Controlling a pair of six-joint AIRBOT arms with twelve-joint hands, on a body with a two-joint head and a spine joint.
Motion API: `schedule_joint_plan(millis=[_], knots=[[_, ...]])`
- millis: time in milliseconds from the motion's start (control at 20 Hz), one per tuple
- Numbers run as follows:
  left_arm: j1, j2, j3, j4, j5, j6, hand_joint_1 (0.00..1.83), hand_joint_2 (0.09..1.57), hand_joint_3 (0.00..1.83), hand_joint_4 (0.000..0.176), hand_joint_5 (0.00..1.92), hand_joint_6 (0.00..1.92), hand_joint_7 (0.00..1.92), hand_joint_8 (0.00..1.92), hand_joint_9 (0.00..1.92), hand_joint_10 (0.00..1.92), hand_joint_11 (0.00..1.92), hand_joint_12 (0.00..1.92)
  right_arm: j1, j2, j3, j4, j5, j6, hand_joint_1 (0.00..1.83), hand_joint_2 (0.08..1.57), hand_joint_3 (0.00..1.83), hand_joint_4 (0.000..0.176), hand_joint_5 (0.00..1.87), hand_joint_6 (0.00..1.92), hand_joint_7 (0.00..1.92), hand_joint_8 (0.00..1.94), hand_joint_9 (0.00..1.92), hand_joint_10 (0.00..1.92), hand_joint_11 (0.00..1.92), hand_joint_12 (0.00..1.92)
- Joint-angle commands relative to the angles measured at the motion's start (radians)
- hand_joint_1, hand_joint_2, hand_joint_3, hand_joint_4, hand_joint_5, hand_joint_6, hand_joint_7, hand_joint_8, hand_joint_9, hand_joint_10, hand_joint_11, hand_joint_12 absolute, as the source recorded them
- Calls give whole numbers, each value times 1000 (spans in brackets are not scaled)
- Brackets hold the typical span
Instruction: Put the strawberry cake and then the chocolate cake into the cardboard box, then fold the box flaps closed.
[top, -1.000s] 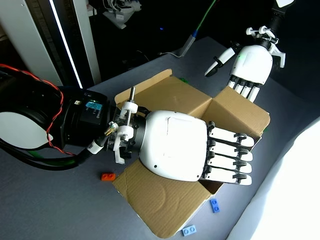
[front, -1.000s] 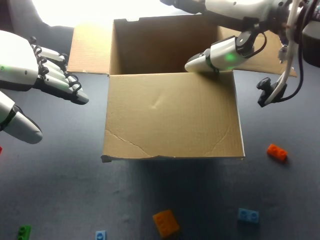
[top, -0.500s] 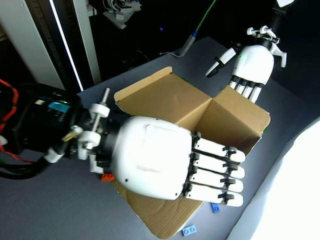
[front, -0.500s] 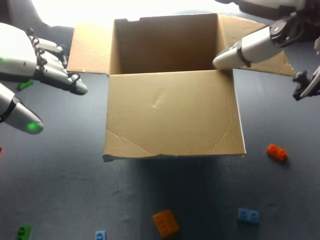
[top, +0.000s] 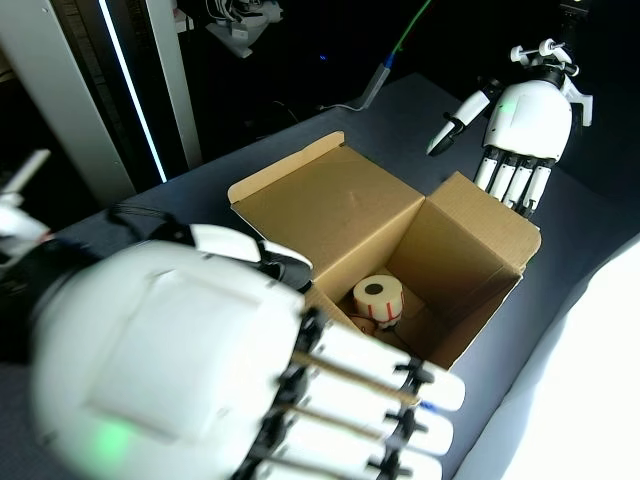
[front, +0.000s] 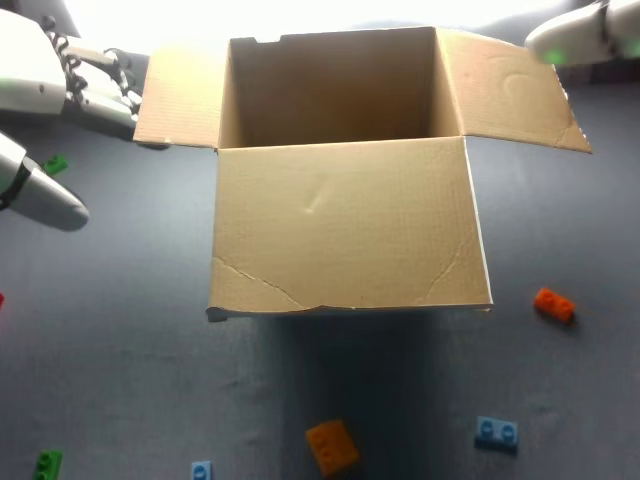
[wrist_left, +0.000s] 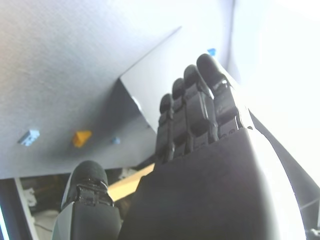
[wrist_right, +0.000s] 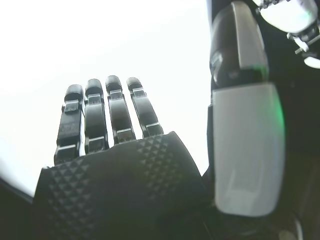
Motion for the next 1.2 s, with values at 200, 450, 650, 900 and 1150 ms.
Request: schedule_joint_plan(millis=[200,450,650,900,1150], knots=[[-76,4,35,-74,-16,-20,0,1120,0,0,168,0,253,0,265,0,0,857,-74,130,-63,7,136,-33,3,1184,22,0,97,18,138,4,127,15,0,311],[-146,-10,61,-74,-36,-38,0,1130,2,0,168,1,245,1,250,1,0,809,-147,159,-75,14,210,-83,0,1239,11,0,105,8,140,2,109,3,0,330],[-184,-18,63,-65,-40,-53,0,1130,1,0,163,2,225,0,239,1,0,833,-237,170,-71,46,233,-83,0,1252,4,0,129,7,159,2,118,4,0,228],[-222,-25,11,-62,-41,-72,0,1149,6,0,160,1,249,1,259,2,0,855,-388,181,-53,312,349,-260,0,1274,7,0,111,0,142,0,112,3,0,257],[-216,-24,-34,-57,-31,-73,0,1148,3,0,180,7,260,5,271,6,0,876,-522,168,-51,403,428,-260,0,1271,0,0,135,10,139,3,105,8,0,312]])
